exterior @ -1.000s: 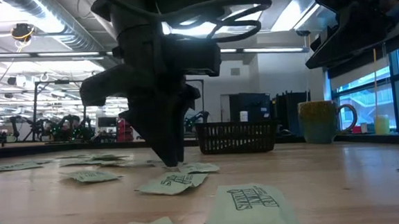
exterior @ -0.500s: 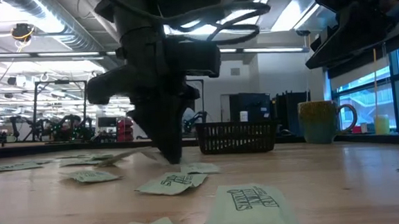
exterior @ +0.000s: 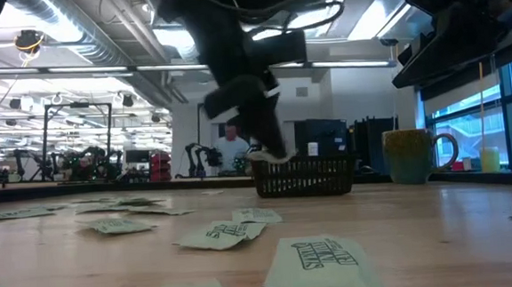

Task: Pick and place Stevia / Truvia into bins
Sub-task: Put the stevia packet into the black basket

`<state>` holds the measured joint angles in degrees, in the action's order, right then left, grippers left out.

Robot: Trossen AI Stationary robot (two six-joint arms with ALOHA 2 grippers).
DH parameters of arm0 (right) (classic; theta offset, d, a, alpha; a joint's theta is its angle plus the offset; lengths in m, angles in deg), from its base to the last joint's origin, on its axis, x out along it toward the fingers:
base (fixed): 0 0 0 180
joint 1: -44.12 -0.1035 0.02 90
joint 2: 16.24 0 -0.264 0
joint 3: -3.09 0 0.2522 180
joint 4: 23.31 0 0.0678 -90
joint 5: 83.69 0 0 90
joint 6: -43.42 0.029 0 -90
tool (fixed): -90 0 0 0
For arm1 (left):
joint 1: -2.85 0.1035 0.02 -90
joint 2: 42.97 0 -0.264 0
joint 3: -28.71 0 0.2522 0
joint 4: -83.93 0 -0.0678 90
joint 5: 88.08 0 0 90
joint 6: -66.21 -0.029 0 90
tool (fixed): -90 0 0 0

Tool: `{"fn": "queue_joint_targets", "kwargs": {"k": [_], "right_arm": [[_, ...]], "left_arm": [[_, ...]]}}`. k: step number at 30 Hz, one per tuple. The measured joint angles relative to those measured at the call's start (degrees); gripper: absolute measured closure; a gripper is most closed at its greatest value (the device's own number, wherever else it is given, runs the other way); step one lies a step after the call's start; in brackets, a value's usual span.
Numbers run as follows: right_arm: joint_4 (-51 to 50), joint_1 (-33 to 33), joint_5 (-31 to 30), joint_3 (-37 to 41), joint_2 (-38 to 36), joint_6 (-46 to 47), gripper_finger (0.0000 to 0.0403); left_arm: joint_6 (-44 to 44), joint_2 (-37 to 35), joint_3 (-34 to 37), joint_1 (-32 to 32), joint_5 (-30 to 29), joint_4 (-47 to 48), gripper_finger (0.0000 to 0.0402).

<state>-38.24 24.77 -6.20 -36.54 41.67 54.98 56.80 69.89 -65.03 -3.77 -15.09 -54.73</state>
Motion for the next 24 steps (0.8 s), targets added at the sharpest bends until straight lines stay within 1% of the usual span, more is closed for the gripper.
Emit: {"fn": "queue_joint_targets", "kwargs": {"k": [9,15,20,24], "right_arm": [[-0.3,0.0,0.0,0.0,0.0,-0.3,0.0304],[-0.5,0.0,0.0,0.0,0.0,-0.3,0.0304],[-0.5,0.0,0.0,0.0,0.0,-0.6,0.0304],[-0.6,0.0,0.0,0.0,0.0,-0.6,0.0304]], "left_arm": [[-2.3,0.0,0.0,5.1,0.1,-10.2,0.0387],[-2.3,0.0,0.0,8.5,0.6,-11.3,0.0387],[0.6,0.5,0.0,10.7,6.4,-10.9,0.0387],[1.2,1.9,0.1,11.5,7.9,-10.6,0.0386]]}}
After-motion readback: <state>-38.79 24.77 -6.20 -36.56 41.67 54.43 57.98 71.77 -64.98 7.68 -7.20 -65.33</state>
